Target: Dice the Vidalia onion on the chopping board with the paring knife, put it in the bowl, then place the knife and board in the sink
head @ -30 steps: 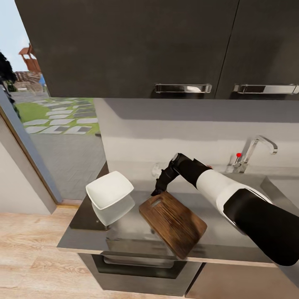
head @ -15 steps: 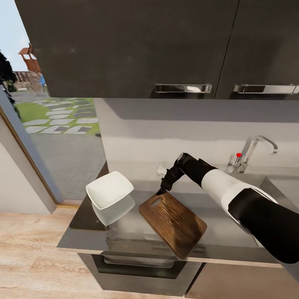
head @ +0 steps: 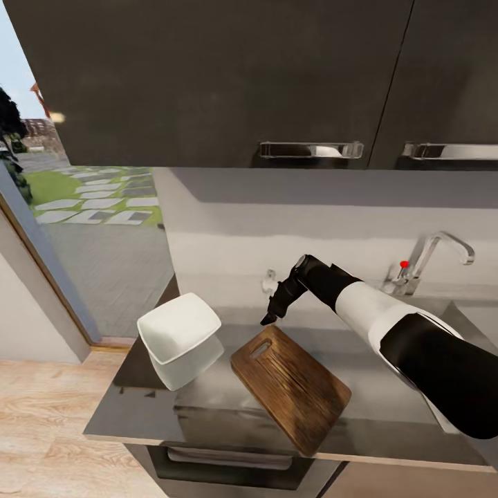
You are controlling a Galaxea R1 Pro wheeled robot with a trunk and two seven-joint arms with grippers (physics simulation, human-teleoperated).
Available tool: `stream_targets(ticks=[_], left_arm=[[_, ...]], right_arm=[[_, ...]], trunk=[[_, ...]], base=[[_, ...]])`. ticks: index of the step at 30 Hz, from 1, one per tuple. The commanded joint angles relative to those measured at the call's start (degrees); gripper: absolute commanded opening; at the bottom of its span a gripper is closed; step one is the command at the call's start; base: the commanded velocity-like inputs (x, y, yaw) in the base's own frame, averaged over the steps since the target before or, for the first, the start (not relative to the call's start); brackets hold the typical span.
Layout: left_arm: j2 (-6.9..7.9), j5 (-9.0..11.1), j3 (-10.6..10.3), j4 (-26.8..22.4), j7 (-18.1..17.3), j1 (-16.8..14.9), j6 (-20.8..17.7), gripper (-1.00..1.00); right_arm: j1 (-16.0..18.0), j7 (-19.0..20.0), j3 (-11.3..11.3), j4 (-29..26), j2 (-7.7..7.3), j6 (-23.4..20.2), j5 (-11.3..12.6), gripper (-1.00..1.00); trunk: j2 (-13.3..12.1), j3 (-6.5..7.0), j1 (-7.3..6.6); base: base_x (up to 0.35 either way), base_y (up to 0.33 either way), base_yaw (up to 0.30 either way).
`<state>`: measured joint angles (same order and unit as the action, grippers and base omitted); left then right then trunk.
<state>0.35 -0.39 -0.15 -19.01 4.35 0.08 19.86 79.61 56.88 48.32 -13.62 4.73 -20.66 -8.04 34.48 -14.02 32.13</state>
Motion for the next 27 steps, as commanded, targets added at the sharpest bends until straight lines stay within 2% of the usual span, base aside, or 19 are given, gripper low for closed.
stream_targets(ticks=[1,9,13,17,27], left_arm=[[0.00,-0.05,-0.03,-0.06,0.16,0.01,0.09,1.00],[0.00,-0.05,-0.03,-0.05,0.14,0.01,0.09,1.00],[0.00,-0.05,-0.03,0.00,0.13,0.01,0.09,1.00],[0.05,-0.12,-0.03,-0.06,0.16,0.01,0.09,1.00],[0.00,-0.10,-0.04,-0.03,0.14,0.01,0.09,1.00]], right_arm=[[0.02,0.27,-0.33,-0.09,0.02,-0.44,-0.48,1.00],[-0.65,0.25,-0.25,-0.09,0.10,0.24,-0.84,1.00],[-2.09,0.32,-0.05,-0.09,0.34,2.25,-2.30,1.00],[-3.32,0.50,0.18,-0.09,0.40,4.15,-5.97,1.00],[-4.59,0.68,0.27,-0.09,0.11,6.76,-7.08,1.00]], trunk=[[0.07,-0.08,0.02],[0.07,-0.08,0.02],[0.07,-0.08,0.02],[0.07,-0.08,0.02],[0.07,-0.08,0.02]], base=[[0.046,0.000,0.000],[0.014,0.000,0.000],[0.001,0.000,0.000],[0.000,0.000,0.000],[0.000,0.000,0.000]])
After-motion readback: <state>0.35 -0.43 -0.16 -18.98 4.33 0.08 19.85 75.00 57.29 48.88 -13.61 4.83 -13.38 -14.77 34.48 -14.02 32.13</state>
